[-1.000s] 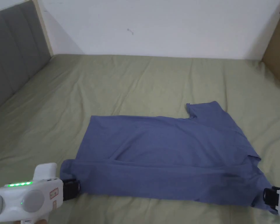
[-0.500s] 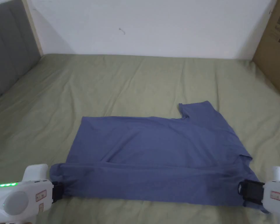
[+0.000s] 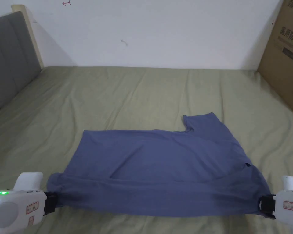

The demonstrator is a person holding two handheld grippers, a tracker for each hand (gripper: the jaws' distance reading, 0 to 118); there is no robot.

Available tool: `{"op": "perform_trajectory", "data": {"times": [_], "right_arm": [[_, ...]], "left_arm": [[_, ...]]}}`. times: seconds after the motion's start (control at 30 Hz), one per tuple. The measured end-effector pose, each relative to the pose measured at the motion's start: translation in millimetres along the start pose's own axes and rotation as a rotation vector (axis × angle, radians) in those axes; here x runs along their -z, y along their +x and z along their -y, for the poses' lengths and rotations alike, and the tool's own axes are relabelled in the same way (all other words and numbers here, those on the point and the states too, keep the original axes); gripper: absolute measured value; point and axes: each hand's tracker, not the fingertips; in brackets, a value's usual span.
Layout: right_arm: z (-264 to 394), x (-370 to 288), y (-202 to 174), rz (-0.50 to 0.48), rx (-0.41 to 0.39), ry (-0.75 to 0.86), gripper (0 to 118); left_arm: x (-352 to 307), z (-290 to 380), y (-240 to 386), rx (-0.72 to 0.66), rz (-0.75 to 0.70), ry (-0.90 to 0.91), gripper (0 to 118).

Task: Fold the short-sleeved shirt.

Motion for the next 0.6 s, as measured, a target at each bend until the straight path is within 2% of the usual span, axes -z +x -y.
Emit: {"op": "perform_trajectory", "data": {"times": [0.17, 0.23, 0.33, 0.47, 0.5, 0.53, 0.57, 0.6], "right_arm": [[16.8, -18.1, 10.1, -0.025, 0.005, -0.017, 6], [32.1, -23.6, 14.8, -0.008, -0.003, -0.032, 6], [59.2, -28.2, 26.6, -0.024, 0.052, -0.071, 6], [90.8, -22.6, 29.9, 0.005, 0.017, -0.107, 6], [94.1, -19.3, 30.8, 0.004, 0.023, -0.107, 12], [94.7, -16.4, 29.9, 0.013, 0.034, -0.117, 43], [93.5, -15.8, 26.5, 0.095, 0.026, -0.138, 74], [91.8, -15.9, 25.0, 0.13, 0.005, -0.134, 90]], "left_arm": [[-13.9, 16.3, -7.4, 0.008, 0.007, -0.013, 6], [-19.2, 26.6, -9.1, 0.029, 0.005, -0.033, 6], [-25.6, 45.5, -12.4, 0.049, -0.002, -0.051, 6], [-24.7, 69.8, -12.1, 0.113, -0.035, -0.051, 7], [-23.8, 74.8, -11.4, 0.131, -0.046, -0.036, 11], [-22.7, 75.8, -10.8, 0.135, -0.064, -0.054, 32], [-22.7, 75.2, -10.5, 0.123, -0.089, -0.07, 58], [-23.3, 74.8, -12.5, 0.106, -0.098, -0.07, 84]]}}
